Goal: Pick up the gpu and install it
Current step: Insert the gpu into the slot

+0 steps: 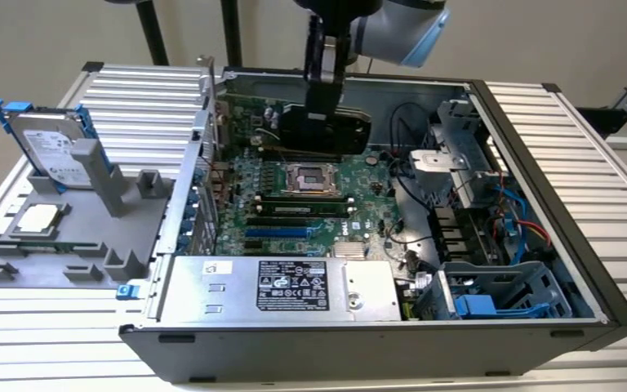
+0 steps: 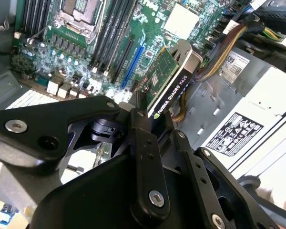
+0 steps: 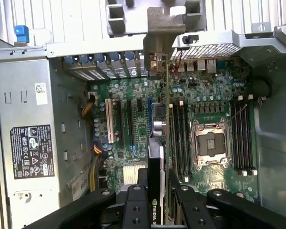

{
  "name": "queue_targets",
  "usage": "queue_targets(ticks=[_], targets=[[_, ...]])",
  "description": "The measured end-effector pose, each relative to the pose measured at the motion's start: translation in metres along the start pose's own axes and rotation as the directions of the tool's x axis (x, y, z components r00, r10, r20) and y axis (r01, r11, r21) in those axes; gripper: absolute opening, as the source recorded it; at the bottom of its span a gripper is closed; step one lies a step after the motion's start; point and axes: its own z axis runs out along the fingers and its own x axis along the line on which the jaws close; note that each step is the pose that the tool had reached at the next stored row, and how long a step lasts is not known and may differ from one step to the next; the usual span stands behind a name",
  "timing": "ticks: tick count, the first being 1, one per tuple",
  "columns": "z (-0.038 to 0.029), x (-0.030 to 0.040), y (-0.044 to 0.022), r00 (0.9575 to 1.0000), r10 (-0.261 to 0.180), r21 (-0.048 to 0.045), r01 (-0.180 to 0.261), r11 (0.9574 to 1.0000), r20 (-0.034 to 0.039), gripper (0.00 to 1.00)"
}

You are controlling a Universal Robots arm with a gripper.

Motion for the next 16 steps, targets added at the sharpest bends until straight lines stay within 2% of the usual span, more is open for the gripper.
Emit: queue_targets(ticks=[16], targets=[[-0.0001, -0.0003, -0.0021, 0.9991, -0.042, -0.0003, 0.042, 0.9991, -0.0019, 0.0]])
